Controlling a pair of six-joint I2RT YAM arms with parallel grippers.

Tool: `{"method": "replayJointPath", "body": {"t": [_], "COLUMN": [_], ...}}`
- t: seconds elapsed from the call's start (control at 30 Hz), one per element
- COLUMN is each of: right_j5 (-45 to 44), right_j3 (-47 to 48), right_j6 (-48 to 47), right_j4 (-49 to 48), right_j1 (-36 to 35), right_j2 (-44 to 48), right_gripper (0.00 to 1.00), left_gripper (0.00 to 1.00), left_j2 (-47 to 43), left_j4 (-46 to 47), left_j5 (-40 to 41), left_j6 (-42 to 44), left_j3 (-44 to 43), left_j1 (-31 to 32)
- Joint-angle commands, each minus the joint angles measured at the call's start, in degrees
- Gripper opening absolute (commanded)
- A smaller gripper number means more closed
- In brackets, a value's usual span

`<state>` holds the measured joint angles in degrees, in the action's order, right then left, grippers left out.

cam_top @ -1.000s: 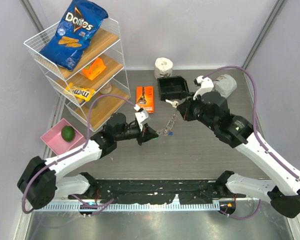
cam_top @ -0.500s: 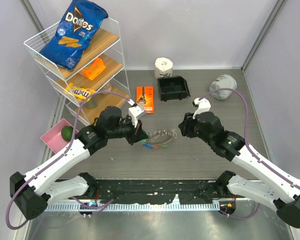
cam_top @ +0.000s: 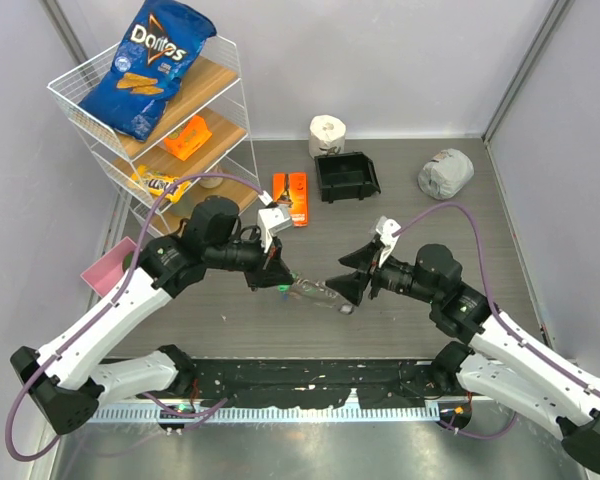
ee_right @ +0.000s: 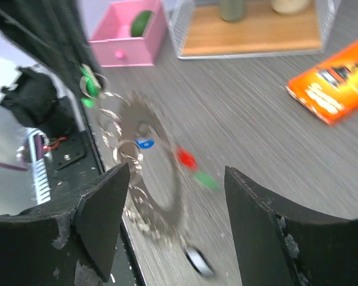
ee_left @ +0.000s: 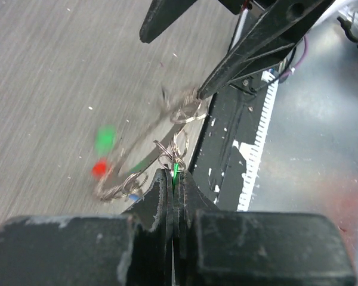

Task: Remove the keys from the keyring
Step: Pick up the key from the keyring.

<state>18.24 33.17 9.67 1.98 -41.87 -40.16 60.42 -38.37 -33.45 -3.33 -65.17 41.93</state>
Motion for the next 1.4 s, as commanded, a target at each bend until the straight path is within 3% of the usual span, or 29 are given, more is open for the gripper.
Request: {"method": "replayJointPath", "body": {"t": [0.0, 0.23, 0.73, 1.1, 1.37], "right_j5": [14.8, 25.0, 26.5, 22.9, 16.8], "right_j3": [3.9, 7.0, 8.8, 8.5, 6.8], "right_j6": [-5.5, -7.0, -6.1, -5.5, -6.6], "right_j4": [-12.1, -14.7, -17.4, -17.5, -17.1], "right_j1": [-0.1, -0.1, -1.8, -6.0, -8.7], "right_j2": [-3.4, -8.6, -12.8, -11.9, -10.8], "right_gripper": [0.69, 0.63, 0.48, 0.39, 0.36], "left_gripper": [0.0, 0.0, 0.0, 0.0, 0.0], "left_j2": [0.8, 1.9, 1.3, 2.0, 6.6], "left_j4": [-4.1, -8.3, -10.0, -9.9, -20.3], "left_j5": [-5.1, -6.0, -3.9, -1.5, 2.1], "left_j6": [3.2, 6.9, 7.5, 2.1, -5.2], "left_j3": [-4.1, -7.2, -8.6, -9.5, -14.5], "left_j1": [0.2, 0.5, 0.6, 0.5, 0.6]}}
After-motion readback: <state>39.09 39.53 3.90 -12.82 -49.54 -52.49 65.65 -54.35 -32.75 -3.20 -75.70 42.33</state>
